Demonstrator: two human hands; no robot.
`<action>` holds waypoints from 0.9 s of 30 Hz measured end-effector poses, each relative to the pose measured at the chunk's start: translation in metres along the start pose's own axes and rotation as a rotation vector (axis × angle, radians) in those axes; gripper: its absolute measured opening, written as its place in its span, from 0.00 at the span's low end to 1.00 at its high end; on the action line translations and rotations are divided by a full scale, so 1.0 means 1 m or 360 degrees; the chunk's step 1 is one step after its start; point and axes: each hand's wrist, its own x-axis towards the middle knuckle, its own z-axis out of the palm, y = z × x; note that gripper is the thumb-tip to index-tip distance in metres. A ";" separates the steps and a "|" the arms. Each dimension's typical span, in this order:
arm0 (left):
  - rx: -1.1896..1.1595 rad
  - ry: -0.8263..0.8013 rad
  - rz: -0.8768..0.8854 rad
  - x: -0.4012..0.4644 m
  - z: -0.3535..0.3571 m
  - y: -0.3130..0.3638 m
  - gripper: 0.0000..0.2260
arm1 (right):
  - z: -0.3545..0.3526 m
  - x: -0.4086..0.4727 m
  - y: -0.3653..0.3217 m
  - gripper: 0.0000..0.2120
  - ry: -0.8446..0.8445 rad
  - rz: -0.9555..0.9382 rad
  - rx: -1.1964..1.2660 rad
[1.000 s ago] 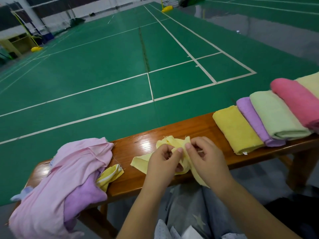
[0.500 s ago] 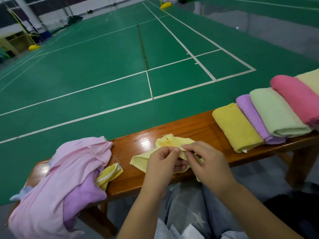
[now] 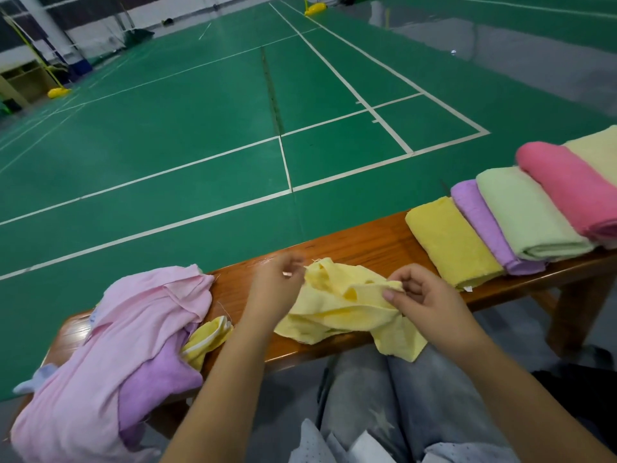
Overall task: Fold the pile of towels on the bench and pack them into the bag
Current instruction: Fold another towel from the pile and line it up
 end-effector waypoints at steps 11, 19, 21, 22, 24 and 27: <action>0.0576 -0.0458 0.0209 0.082 0.035 -0.011 0.08 | -0.042 0.006 0.017 0.04 0.0169 0.0098 0.0150; -0.0139 0.0215 0.0429 0.108 -0.068 0.014 0.08 | -0.058 0.081 -0.050 0.05 0.0347 -0.0210 -0.0077; -0.0714 0.0280 0.0458 0.103 -0.099 0.037 0.12 | -0.053 0.100 -0.083 0.06 0.0375 -0.0352 -0.0016; -0.0919 0.0284 0.0506 0.097 -0.114 0.048 0.13 | -0.052 0.108 -0.099 0.07 0.0394 -0.0411 0.0024; -0.1074 0.0274 0.0660 0.078 -0.143 0.067 0.13 | -0.051 0.120 -0.126 0.08 0.0428 -0.0527 0.0117; -0.0620 0.0330 0.0995 0.043 -0.173 0.074 0.06 | -0.057 0.121 -0.144 0.09 0.0486 -0.0652 0.0216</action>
